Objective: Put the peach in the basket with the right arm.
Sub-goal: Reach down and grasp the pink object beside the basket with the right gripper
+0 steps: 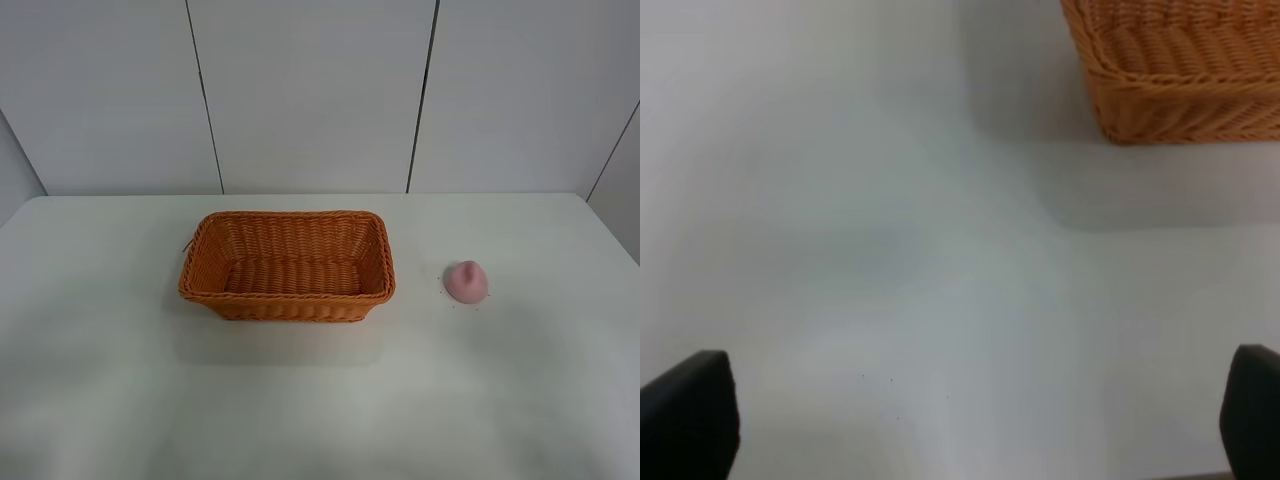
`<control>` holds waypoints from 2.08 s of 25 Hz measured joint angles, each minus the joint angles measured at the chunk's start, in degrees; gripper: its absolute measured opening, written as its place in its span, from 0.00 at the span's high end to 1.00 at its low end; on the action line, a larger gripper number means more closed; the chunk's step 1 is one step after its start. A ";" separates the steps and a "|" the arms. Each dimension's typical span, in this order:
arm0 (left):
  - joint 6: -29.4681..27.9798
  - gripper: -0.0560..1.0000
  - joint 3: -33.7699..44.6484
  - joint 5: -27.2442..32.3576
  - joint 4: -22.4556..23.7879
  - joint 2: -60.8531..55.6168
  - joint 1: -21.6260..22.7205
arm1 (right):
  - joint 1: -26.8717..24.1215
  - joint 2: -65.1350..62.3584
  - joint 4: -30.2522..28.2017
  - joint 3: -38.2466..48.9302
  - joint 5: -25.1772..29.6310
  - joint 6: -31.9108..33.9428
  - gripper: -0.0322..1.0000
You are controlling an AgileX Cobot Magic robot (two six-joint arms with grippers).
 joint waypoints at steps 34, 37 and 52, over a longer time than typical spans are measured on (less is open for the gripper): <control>0.00 0.01 0.00 0.00 0.00 0.00 0.00 | 0.00 85.52 0.00 -45.87 0.77 -1.03 0.31; 0.00 0.01 0.00 0.00 0.00 0.00 0.00 | 0.00 94.76 0.00 -53.81 4.27 -1.34 0.31; 0.00 0.01 0.00 0.00 0.00 0.00 0.00 | 2.66 115.61 2.35 -67.35 8.84 -3.47 0.31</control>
